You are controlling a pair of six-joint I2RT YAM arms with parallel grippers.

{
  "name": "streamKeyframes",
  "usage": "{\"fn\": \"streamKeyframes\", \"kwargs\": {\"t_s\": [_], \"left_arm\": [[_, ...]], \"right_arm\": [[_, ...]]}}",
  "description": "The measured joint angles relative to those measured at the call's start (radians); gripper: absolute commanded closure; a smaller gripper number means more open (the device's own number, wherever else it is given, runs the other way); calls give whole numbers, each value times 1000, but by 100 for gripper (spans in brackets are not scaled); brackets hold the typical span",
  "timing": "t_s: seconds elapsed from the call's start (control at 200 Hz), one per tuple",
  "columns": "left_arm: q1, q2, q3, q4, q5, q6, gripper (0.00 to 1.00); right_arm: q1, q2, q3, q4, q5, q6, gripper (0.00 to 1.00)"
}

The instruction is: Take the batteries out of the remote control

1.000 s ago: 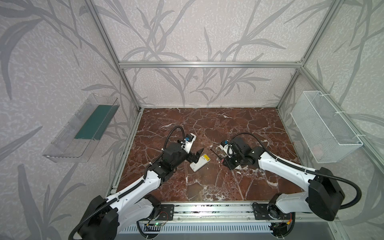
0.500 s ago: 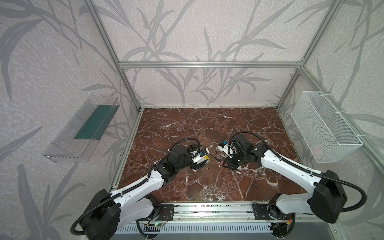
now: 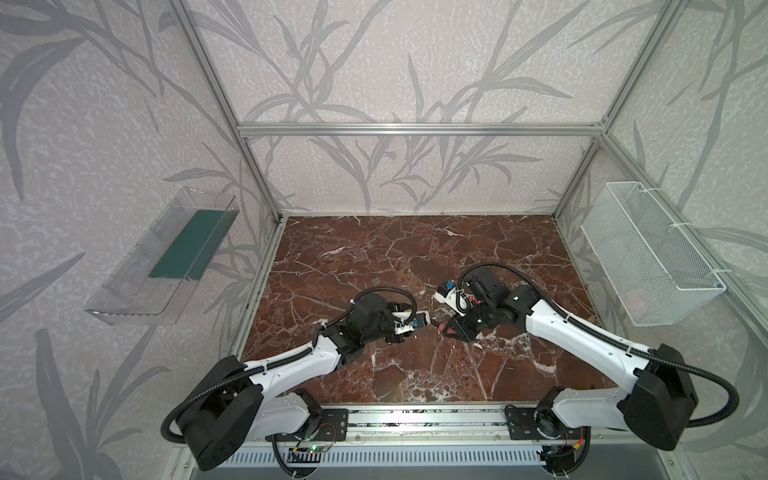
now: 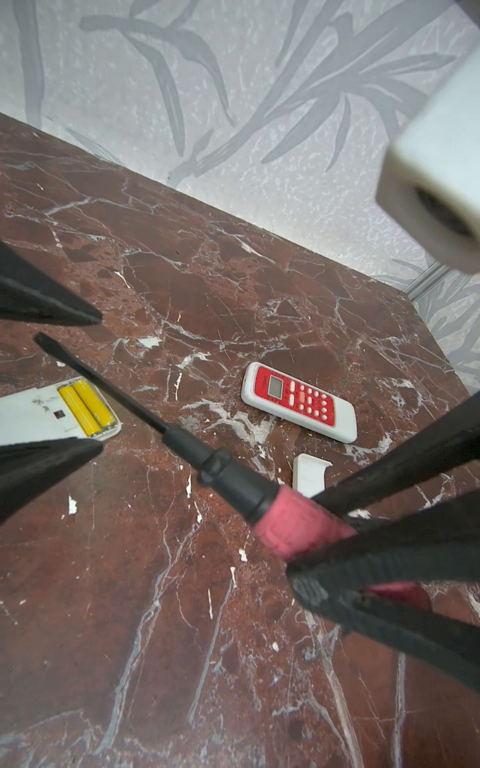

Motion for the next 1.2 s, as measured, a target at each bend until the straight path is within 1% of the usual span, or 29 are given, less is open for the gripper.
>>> {"fn": "streamKeyframes", "kwargs": {"t_s": [0.145, 0.255, 0.56, 0.73, 0.88, 0.935, 1.055, 1.2], "left_arm": [[-18, 15, 2, -21, -18, 54, 74], [-26, 25, 9, -29, -33, 80, 76], [-37, 53, 38, -43, -84, 140, 77], [-47, 68, 49, -64, -101, 172, 87], [-57, 85, 49, -117, -111, 225, 97], [-58, 89, 50, -124, -113, 232, 100], [-58, 89, 56, -129, -126, 241, 100], [-58, 89, 58, -127, -138, 241, 100]], "right_arm": [[0, 0, 0, -8, -16, -4, 100], [0, 0, 2, -19, -18, -11, 100], [0, 4, 20, -39, -42, -47, 100], [0, 10, 21, -40, -52, -64, 100], [-2, 24, 37, -47, -51, -82, 100], [-3, 25, 37, -48, -51, -86, 97], [-3, 27, 37, -40, -45, -103, 86], [-3, 23, 23, -5, -23, -115, 60]]}}
